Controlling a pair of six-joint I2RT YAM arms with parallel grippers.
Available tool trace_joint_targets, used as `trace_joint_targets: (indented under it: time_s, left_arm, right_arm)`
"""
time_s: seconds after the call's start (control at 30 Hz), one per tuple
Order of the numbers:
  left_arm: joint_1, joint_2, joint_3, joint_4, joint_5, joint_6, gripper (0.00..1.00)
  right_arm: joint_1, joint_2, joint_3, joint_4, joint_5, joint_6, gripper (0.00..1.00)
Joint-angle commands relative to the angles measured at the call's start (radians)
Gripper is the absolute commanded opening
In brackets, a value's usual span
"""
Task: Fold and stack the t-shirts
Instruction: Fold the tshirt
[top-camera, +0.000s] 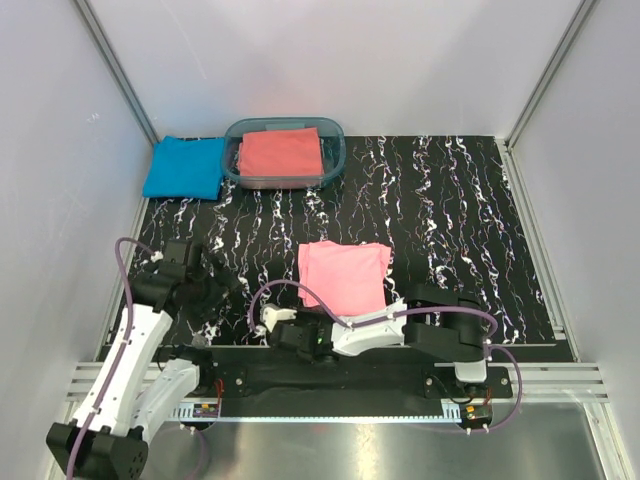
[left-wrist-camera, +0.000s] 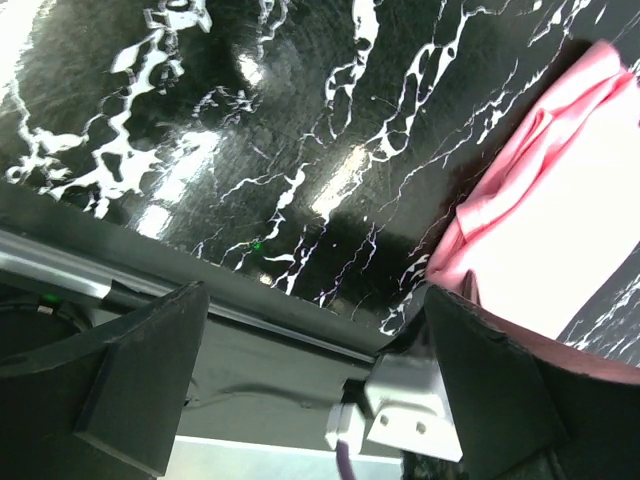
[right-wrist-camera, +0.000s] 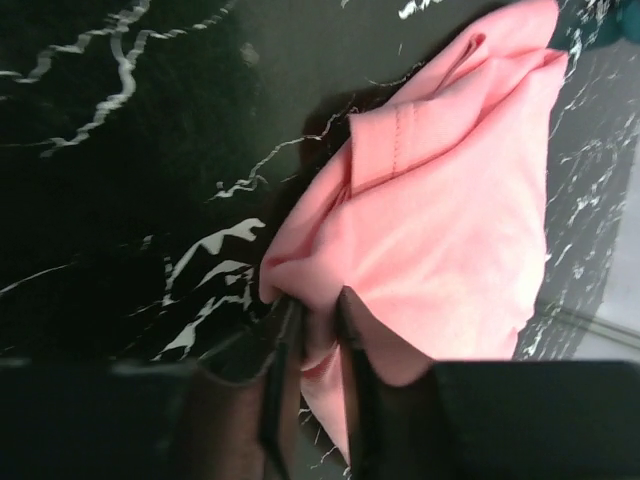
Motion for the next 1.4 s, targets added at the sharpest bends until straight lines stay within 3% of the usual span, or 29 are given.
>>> trace_joint_targets:
  time_s: [0.0,0.27,0.47,0.53,0.77,0.9,1.37]
  left_arm:
    - [0.016,0.054,0.014,0.144,0.123,0.076,0.97]
    - [0.057,0.255,-0.071,0.473,0.496,0.065,0.99]
    - [0.062,0.416,-0.141,0.758,0.645,-0.111,0.99]
    - [0.061,0.468,-0.158,0.87,0.66,-0.154,0.99]
    - [0.01,0.687,-0.099,0.924,0.666,-0.238,0.99]
    - [-0.045,0.784,-0.086,1.04,0.653,-0.308,0.99]
    - [-0.094,0.941,-0.063,1.315,0.634,-0.424,0.99]
  right_arm:
    - [-0.048,-0.042,-0.002,-0.016,-0.082,-0.002,0.24]
    - [-0.098,-0.18,0.043,-0.083,-0.174,-0.023,0.01]
    - [-0.119,-0.247,0.058,-0.108,-0.189,-0.019,0.0]
    - [-0.127,-0.269,0.055,-0.115,-0.195,-0.017,0.0]
    - [-0.154,-0.332,0.032,-0.128,-0.218,0.0,0.0]
    - [-0.161,-0.353,0.02,-0.14,-0.232,0.01,0.0]
    - [-0.203,-0.365,0.013,-0.14,-0.271,0.017,0.0]
